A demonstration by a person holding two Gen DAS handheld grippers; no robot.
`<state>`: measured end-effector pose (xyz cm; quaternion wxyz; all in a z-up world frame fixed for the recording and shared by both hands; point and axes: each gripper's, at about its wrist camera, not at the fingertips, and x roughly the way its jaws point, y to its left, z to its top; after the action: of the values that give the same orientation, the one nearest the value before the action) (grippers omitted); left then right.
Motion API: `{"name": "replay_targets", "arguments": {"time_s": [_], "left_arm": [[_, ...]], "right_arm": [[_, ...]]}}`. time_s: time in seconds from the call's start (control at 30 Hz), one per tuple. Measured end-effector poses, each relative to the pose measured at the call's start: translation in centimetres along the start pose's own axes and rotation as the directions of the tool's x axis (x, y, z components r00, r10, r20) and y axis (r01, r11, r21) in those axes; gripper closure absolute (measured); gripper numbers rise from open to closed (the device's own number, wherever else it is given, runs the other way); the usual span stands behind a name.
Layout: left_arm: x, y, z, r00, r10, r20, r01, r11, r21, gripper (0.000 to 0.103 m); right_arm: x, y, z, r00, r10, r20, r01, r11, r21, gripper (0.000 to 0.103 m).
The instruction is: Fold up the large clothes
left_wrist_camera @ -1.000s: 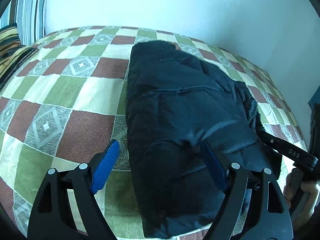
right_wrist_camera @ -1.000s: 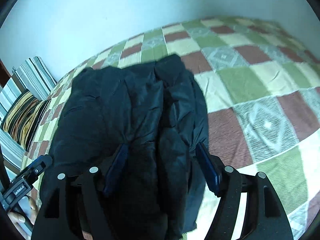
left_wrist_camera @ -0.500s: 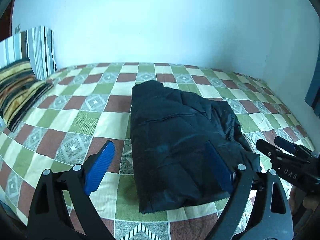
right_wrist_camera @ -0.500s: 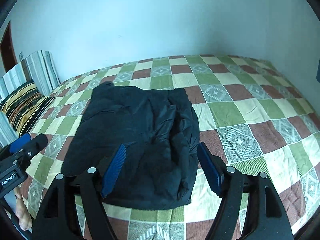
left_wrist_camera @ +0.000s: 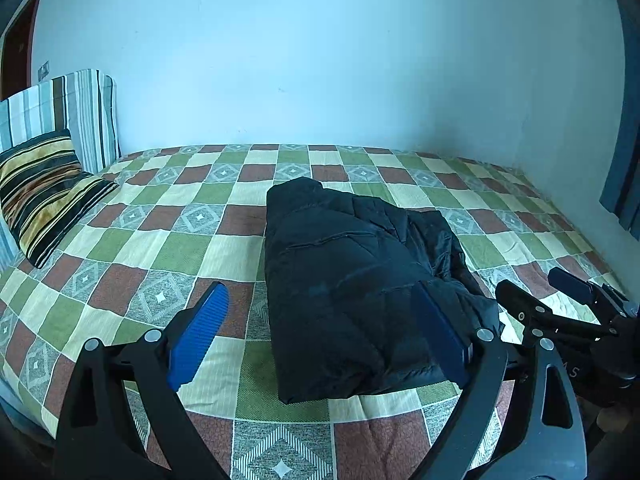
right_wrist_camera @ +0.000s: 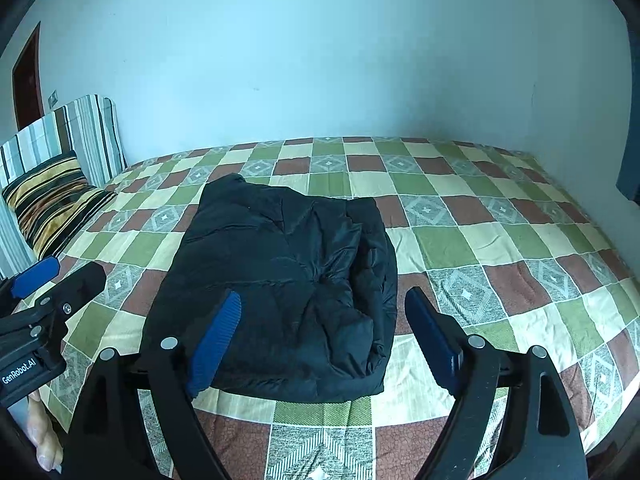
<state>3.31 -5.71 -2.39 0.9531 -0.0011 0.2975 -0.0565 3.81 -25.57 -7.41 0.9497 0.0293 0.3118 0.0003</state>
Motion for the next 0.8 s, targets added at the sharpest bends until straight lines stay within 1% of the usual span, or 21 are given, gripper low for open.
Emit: {"name": "replay_targets", "arguments": {"time_s": [0.8], "left_arm": [[-0.89,0.64,-0.34,1.0,0.01,0.013,-0.01,1.0,-0.018,0.01]], "right_arm": [[-0.99,0.94,-0.15,1.0,-0.008,0.014,0.008,1.0,-0.004,0.02]]}}
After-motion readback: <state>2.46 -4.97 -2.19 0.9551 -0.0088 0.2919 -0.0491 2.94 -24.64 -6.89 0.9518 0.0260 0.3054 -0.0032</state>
